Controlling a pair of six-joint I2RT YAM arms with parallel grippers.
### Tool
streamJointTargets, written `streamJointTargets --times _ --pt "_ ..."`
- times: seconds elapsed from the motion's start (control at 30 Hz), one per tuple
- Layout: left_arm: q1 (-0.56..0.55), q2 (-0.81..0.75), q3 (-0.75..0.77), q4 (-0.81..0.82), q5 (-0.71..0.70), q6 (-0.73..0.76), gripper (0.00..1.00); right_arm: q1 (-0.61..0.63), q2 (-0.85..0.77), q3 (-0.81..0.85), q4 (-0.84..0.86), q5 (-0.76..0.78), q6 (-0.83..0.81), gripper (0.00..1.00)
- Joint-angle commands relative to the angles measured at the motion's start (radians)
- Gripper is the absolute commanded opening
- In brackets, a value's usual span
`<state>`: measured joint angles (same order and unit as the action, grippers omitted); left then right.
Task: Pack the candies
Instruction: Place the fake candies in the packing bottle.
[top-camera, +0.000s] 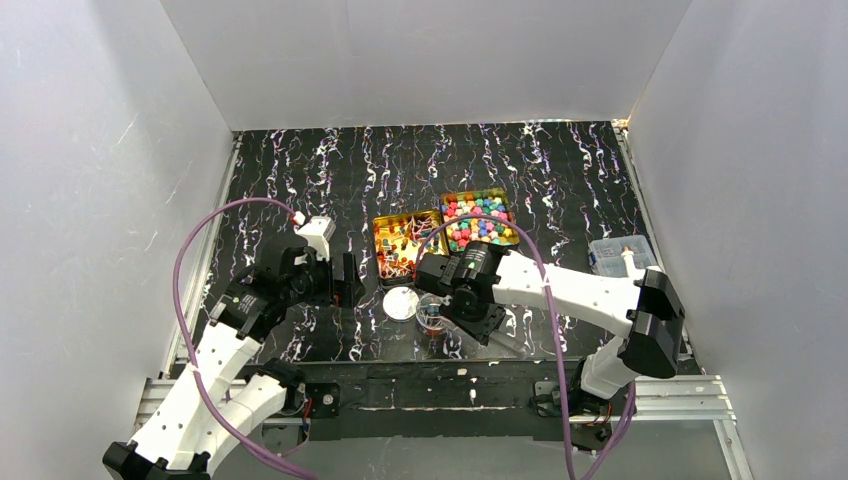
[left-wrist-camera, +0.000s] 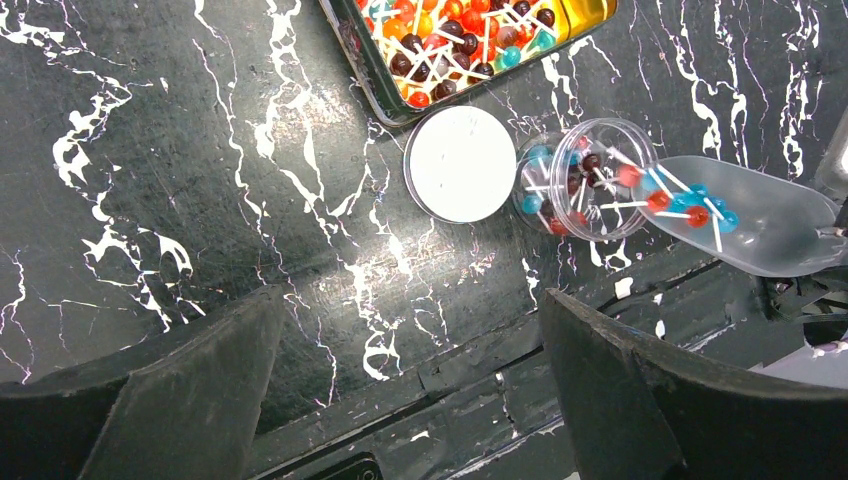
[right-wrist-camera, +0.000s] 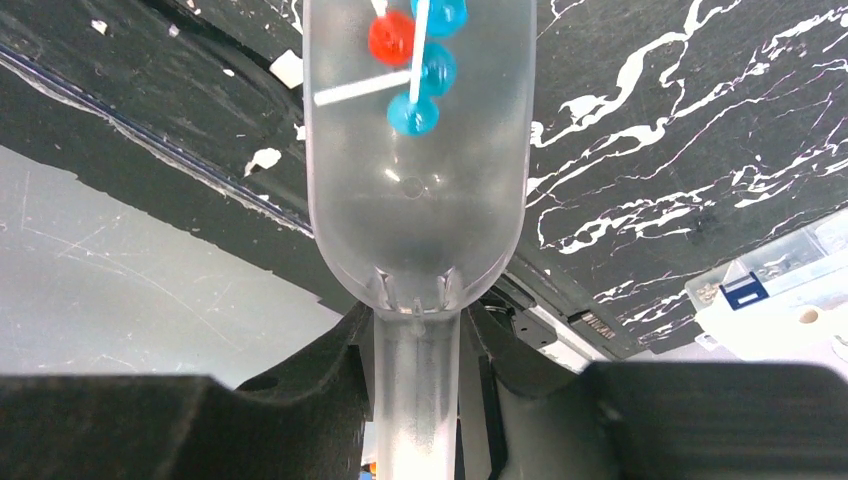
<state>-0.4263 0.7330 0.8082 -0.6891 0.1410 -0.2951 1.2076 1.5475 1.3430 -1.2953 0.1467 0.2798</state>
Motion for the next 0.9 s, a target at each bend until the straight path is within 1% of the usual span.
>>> streamJointTargets --times 0.0,0.07,0.27,0.57,0.73,0.87 --pt "0.003 -0.014 -0.002 -0.021 -0.014 0.011 0.98 0.007 0.017 0.055 -0.075 -0.014 -0.019 0.01" --pt "0.002 -0.014 -0.003 -0.021 -0.015 0.009 1.0 0.007 0.024 0.067 -0.091 -0.013 -0.024 0.01" --pt "0.003 -0.012 -0.003 -0.023 -0.013 0.009 0.99 0.007 0.041 0.097 -0.124 -0.013 -0.041 0.02" --pt "0.002 -0.011 -0.003 -0.023 -0.005 0.01 0.99 0.004 0.048 0.127 -0.126 -0.029 -0.054 0.02" --pt "0.003 -0.007 -0.002 -0.021 0.008 0.01 0.99 0.004 0.072 0.186 -0.126 -0.007 -0.059 0.01" --pt "0.003 0.004 -0.004 -0.015 0.044 0.012 0.99 0.004 0.09 0.217 -0.11 0.013 -0.079 0.01"
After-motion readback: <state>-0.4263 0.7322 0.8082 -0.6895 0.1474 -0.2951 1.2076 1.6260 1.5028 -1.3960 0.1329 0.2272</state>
